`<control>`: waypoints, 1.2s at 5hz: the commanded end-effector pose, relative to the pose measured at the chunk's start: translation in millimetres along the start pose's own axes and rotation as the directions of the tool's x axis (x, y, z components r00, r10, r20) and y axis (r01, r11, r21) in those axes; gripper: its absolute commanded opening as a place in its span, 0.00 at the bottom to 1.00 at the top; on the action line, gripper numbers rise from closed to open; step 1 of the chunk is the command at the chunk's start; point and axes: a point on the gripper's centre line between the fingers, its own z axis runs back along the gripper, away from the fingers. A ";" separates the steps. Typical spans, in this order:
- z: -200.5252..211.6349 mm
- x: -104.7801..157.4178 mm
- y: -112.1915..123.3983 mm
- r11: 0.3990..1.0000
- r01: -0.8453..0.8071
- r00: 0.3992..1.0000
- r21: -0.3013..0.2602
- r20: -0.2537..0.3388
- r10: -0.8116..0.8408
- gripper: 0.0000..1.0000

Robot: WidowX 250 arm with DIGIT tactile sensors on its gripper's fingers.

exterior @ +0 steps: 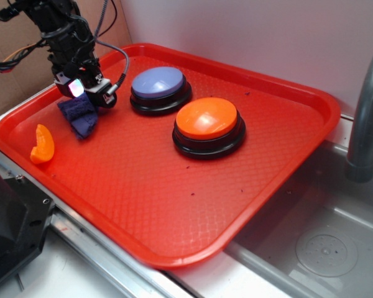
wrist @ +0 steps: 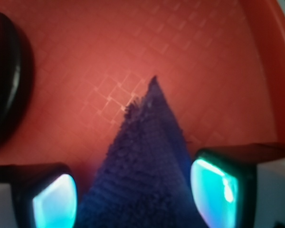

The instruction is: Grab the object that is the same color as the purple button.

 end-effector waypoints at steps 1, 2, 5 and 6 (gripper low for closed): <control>-0.6 6.0 7.9 1.000 -0.030 1.000 0.010 0.008 0.030 0.62; -2.8 4.4 10.1 0.999 -0.048 0.999 0.009 0.005 0.048 0.00; 12.1 1.5 12.6 0.995 -0.091 0.996 0.041 -0.020 0.092 0.00; 39.6 10.6 -8.1 0.992 -0.082 0.996 0.098 -0.026 0.085 0.00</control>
